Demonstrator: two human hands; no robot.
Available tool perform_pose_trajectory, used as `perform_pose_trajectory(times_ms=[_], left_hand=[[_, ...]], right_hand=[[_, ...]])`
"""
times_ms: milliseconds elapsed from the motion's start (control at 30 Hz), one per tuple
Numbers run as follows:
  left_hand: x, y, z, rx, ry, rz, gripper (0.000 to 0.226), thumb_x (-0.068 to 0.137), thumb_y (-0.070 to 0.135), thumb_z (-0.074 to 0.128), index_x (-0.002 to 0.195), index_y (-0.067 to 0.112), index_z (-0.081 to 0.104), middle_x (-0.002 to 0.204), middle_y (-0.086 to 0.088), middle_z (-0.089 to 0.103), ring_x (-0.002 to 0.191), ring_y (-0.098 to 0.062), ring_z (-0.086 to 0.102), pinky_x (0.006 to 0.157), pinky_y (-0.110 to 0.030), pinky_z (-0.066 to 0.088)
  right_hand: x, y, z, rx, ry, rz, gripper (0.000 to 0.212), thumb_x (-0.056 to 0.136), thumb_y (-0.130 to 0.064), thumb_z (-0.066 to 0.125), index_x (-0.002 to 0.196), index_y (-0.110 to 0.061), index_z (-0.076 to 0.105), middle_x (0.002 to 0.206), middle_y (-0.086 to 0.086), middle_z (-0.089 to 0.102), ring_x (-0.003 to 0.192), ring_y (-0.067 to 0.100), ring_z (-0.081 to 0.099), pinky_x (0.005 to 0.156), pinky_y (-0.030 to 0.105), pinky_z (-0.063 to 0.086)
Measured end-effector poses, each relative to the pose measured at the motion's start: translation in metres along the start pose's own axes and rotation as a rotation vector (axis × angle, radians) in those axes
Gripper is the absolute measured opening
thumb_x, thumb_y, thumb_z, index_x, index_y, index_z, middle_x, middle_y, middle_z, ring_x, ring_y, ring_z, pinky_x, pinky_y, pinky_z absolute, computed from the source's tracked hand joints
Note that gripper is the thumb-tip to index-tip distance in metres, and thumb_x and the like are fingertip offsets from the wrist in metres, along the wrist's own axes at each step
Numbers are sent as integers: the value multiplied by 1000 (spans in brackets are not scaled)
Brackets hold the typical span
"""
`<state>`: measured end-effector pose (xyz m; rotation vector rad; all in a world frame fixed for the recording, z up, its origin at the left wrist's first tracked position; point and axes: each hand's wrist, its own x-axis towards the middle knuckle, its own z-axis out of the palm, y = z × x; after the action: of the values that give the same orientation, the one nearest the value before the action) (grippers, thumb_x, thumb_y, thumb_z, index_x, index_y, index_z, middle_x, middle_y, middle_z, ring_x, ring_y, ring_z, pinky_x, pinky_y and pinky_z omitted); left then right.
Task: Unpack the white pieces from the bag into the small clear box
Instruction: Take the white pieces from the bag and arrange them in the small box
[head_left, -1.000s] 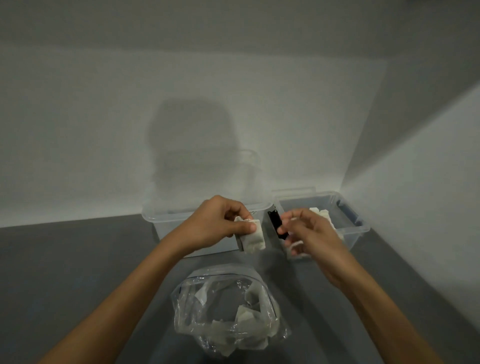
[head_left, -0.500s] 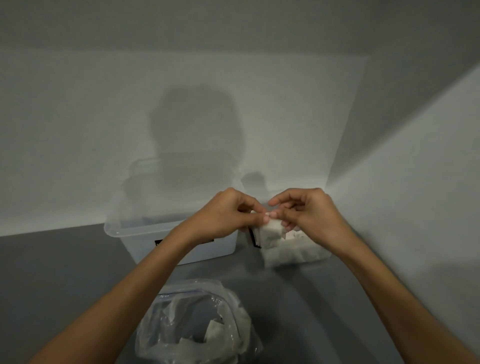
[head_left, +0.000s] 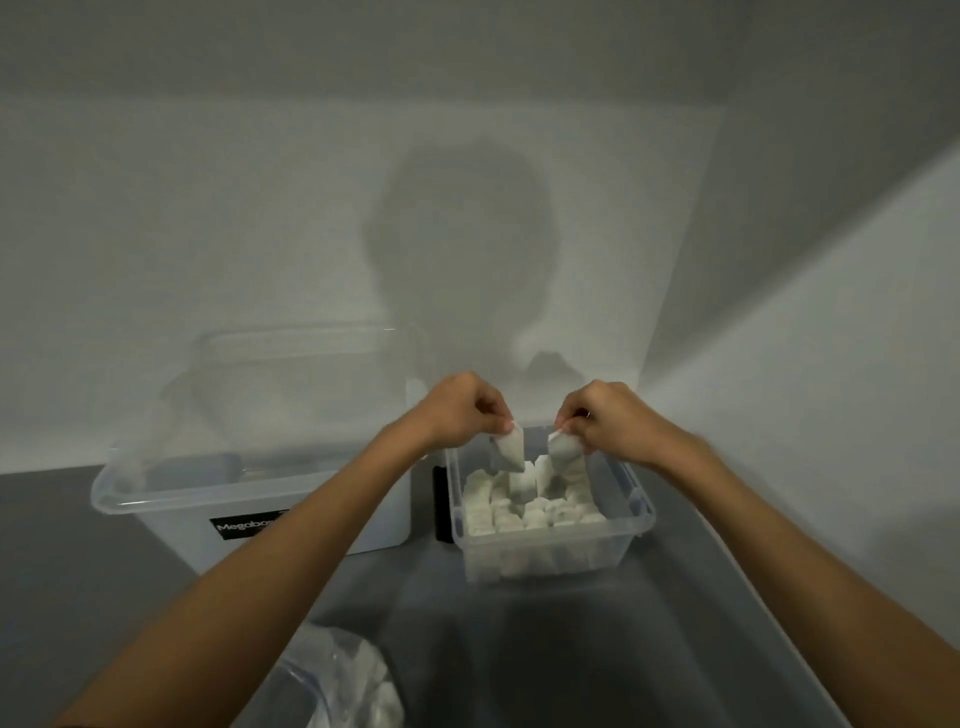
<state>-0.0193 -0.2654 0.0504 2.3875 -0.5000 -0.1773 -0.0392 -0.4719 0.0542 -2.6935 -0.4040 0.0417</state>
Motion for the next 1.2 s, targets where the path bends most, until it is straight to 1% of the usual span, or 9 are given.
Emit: perform_pose_trajectory(times_ms=[67, 133, 300, 467, 667, 833, 967, 1067, 1200], left_hand=[[18, -6, 21, 85, -25, -36, 15, 83, 15, 72, 96, 9, 75, 94, -4, 73, 82, -10, 62, 75, -18, 44], [33, -14, 39, 194, -49, -69, 15, 83, 11, 71, 97, 8, 75, 97, -7, 73, 88, -16, 66, 78, -20, 46], [49, -24, 68, 625, -66, -142, 18, 86, 6, 60, 100, 13, 69, 108, -8, 65, 95, -26, 65, 81, -34, 51], [53, -33, 79, 1007, -94, -121, 23, 92, 9, 53, 113, 14, 59, 116, -9, 60, 104, -27, 63, 85, -34, 47], [55, -42, 86, 1077, -15, -134, 20, 89, 4, 53, 103, 17, 60, 107, -3, 67, 100, -21, 64, 98, -35, 34], [48, -54, 85, 1061, 68, -191, 15, 89, 11, 55, 96, 23, 61, 94, 2, 68, 93, -18, 62, 93, -35, 29], [44, -57, 84, 1104, 71, -218, 15, 86, 11, 58, 92, 24, 64, 86, 3, 67, 87, -18, 59, 90, -37, 32], [43, -54, 84, 1135, 44, -204, 9, 84, 22, 64, 93, 23, 64, 89, 2, 68, 93, -18, 59, 95, -38, 32], [44, -50, 83, 1171, -2, -207, 17, 83, 28, 67, 98, 21, 63, 94, 1, 67, 99, -19, 57, 96, -39, 31]], right_hand=[[13, 13, 15, 11, -5, 18, 22, 90, -4, 52, 97, -7, 73, 100, 3, 72, 90, 15, 63, 75, 19, 42], [24, 22, 31, 29, -13, 35, 23, 90, -5, 51, 94, -8, 73, 100, 2, 71, 95, 18, 64, 75, 23, 44], [44, 32, 70, 54, -55, 61, 29, 90, -2, 47, 91, -10, 74, 99, 5, 72, 88, 21, 66, 74, 30, 52], [61, 31, 100, 25, -124, 71, 23, 91, -2, 48, 95, -10, 69, 100, 10, 68, 86, 28, 64, 78, 39, 55], [75, 26, 121, 31, -86, 116, 20, 93, -9, 49, 101, -10, 67, 101, 10, 68, 90, 28, 65, 75, 36, 53], [77, 21, 130, 10, -59, 142, 20, 92, -7, 51, 105, -10, 66, 108, 11, 66, 96, 29, 64, 82, 38, 54], [73, 17, 132, -116, -42, 103, 21, 94, -6, 49, 110, -7, 62, 109, 14, 65, 97, 31, 63, 79, 36, 50], [72, 14, 133, -222, -40, 63, 22, 94, -4, 48, 112, -6, 60, 110, 15, 65, 99, 32, 63, 76, 34, 47], [69, 13, 136, -305, -52, 37, 22, 94, -4, 49, 112, -6, 61, 110, 15, 66, 99, 32, 64, 78, 35, 48]])
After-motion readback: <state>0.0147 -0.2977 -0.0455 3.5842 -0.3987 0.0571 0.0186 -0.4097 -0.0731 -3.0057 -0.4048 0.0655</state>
